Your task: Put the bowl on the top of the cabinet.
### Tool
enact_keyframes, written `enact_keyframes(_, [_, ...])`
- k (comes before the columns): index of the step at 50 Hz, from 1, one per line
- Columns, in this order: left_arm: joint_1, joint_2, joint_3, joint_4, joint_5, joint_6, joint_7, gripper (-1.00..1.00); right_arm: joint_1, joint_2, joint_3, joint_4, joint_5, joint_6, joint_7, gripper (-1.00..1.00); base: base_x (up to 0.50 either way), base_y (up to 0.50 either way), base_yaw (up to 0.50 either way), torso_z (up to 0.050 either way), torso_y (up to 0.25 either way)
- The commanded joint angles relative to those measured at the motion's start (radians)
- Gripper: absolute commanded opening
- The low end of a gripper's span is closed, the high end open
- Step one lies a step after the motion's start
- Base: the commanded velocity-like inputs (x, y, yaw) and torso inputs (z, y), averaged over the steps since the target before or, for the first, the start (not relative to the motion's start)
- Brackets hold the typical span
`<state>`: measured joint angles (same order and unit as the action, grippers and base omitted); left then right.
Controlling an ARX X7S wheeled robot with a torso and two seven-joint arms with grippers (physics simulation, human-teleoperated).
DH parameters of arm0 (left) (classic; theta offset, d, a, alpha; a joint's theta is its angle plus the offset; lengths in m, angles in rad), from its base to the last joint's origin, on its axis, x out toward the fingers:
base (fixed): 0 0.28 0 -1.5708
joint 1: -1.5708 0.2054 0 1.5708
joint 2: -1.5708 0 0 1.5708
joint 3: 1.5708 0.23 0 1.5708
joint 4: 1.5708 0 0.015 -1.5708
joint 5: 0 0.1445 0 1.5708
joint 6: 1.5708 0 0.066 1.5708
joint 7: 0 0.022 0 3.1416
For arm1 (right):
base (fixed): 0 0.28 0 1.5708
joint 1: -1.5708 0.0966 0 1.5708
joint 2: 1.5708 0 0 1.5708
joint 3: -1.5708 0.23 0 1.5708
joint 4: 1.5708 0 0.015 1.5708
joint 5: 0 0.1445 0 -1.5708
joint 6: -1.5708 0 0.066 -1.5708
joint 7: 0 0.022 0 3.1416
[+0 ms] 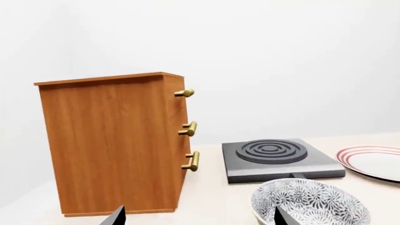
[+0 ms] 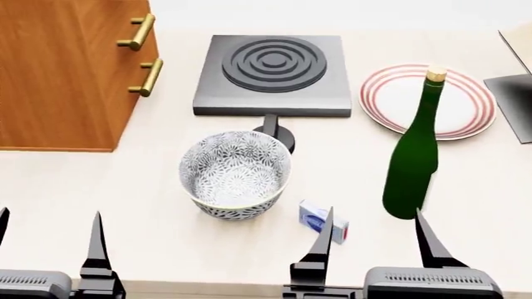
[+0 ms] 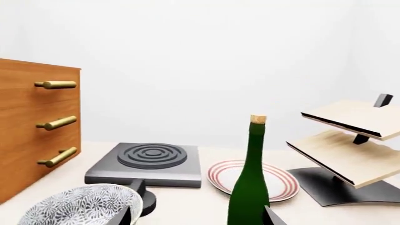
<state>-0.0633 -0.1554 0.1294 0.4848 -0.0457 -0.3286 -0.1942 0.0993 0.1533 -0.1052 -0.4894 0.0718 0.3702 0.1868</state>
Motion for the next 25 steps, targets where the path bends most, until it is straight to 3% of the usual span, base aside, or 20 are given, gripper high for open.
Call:
enact_keyframes(1, [0.001, -0.008, 0.006, 0.009, -0.009, -0.003, -0.009, 1.0, 0.003, 0.009, -0.002, 0.004, 0.014, -0.002, 0.006, 1.0, 0.0, 0.32, 0.0, 0.0, 0.0])
enact_keyframes(11, [0.002, -0.016, 0.009, 0.022, -0.016, -0.008, -0.018, 1.0, 0.0, 0.016, -0.012, -0.006, 0.02, -0.007, 0.01, 1.0, -0.01, 0.47, 0.0, 0.0, 0.0])
enact_keyframes(25, [0.006, -0.024, 0.013, 0.014, -0.025, 0.005, -0.027, 1.0, 0.005, 0.024, -0.025, 0.007, 0.021, -0.007, 0.022, 1.0, 0.0, 0.07, 0.0, 0.0, 0.0])
